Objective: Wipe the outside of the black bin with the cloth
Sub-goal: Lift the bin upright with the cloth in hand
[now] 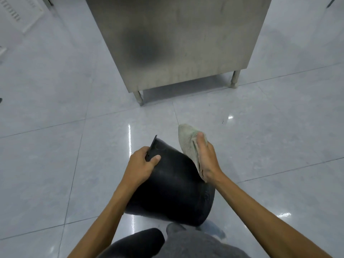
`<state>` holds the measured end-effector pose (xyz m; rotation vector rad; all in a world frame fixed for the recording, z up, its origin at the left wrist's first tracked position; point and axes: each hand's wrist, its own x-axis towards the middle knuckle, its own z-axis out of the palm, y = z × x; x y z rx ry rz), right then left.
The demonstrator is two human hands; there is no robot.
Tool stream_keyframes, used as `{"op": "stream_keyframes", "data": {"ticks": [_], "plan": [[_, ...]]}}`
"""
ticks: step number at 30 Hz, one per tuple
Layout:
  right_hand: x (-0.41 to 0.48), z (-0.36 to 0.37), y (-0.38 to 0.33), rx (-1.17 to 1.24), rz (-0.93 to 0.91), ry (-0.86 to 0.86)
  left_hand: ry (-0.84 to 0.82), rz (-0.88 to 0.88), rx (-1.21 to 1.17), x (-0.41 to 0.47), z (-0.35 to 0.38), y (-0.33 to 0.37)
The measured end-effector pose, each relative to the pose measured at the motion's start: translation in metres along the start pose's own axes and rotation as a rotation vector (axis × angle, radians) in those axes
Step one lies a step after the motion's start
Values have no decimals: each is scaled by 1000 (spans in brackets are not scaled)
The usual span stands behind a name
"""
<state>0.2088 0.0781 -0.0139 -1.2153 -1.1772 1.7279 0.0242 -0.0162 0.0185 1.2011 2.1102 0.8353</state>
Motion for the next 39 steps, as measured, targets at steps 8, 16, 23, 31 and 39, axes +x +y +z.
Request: {"op": "stream_keyframes", "data": {"ticks": [8,16,23,31,39], "plan": [[3,-3,-26,513,151,11,-16,282,496,-5,7,36],[13,20,-31,327,37,-120,19,530,729,-9,37,18],[31,27,-16,-508,-275,-110,77,715,870,-13,54,-4],[27,15,21,-1076,-401,-157,-2,722,859,-24,71,-34],[23,18,16,-1241,-392,-137,-142,526,817,-38,45,-35]]}}
